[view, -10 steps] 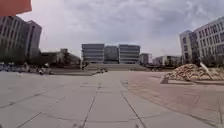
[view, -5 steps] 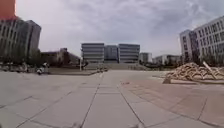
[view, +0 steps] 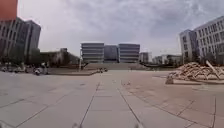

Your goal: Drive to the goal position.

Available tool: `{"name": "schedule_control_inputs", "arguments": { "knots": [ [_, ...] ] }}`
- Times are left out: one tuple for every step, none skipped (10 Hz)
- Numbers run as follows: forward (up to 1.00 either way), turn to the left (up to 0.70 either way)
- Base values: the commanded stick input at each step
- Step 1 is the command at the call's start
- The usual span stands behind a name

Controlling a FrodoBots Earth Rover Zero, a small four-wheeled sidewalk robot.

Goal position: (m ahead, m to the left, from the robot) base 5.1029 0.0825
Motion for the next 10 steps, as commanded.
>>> {"name": "schedule_control_inputs", "arguments": {
  "knots": [
    [0.45, 0.00],
    [0.45, 0.00],
    [0.45, 0.00],
    [0.45, 0.00],
    [0.45, 0.00],
    [0.45, 0.00],
    [0.45, 0.00],
    [0.45, 0.00],
    [0.45, 0.00],
    [0.45, 0.00]
  ]
}}
